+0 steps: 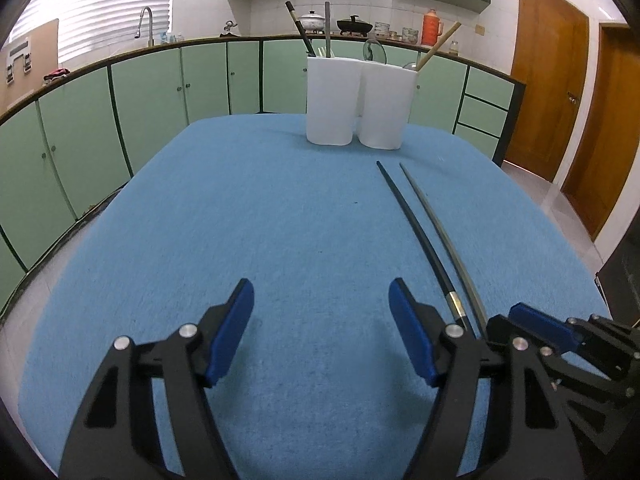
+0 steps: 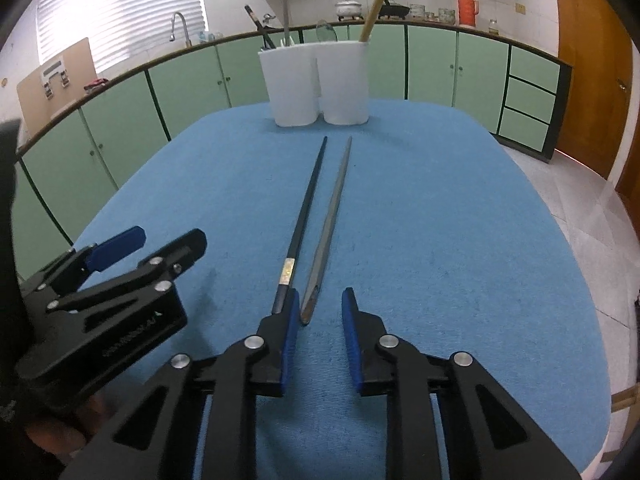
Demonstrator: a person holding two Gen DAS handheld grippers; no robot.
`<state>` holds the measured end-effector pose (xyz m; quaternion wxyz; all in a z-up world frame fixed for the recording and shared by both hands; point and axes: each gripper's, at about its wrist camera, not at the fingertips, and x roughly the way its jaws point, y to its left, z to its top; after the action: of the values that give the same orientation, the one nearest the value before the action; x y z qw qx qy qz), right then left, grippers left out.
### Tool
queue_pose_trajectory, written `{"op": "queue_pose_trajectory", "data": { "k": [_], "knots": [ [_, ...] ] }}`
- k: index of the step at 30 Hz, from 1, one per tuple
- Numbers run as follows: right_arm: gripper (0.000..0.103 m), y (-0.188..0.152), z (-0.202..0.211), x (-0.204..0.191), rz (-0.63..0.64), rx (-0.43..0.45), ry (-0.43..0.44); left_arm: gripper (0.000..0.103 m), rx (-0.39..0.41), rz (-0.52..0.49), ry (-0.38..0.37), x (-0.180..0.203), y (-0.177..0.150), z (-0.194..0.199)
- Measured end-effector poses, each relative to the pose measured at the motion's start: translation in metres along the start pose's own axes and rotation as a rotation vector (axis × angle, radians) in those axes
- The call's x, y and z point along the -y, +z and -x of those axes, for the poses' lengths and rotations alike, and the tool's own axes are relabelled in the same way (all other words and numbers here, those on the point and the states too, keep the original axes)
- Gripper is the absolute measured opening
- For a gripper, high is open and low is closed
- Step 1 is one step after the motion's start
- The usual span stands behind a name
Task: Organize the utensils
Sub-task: 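Withdraw both tools back over the last two chopsticks on the mat, then grasp the black gold-banded chopstick with left gripper while right grasps the grey chopstick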
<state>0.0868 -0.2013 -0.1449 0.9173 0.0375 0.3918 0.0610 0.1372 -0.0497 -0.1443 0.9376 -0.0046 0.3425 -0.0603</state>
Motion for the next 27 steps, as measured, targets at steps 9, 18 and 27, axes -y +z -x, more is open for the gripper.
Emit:
{"op": "queue_pose_trajectory", "data": {
  "k": [9,18,27],
  "knots": [
    [0.012,0.000,-0.009,-0.006,0.008,-0.002,-0.009,0.068,-0.001,0.000,0.003,0.001,0.002,0.000],
    [0.006,0.002,-0.006,0.020,-0.065,0.031,-0.039,0.068,-0.002,-0.004,-0.004,0.008,0.004,-0.001],
    [0.006,0.006,0.003,0.048,-0.137,0.059,-0.076,0.068,-0.002,-0.016,-0.081,0.036,-0.001,0.002]
  ]
}}
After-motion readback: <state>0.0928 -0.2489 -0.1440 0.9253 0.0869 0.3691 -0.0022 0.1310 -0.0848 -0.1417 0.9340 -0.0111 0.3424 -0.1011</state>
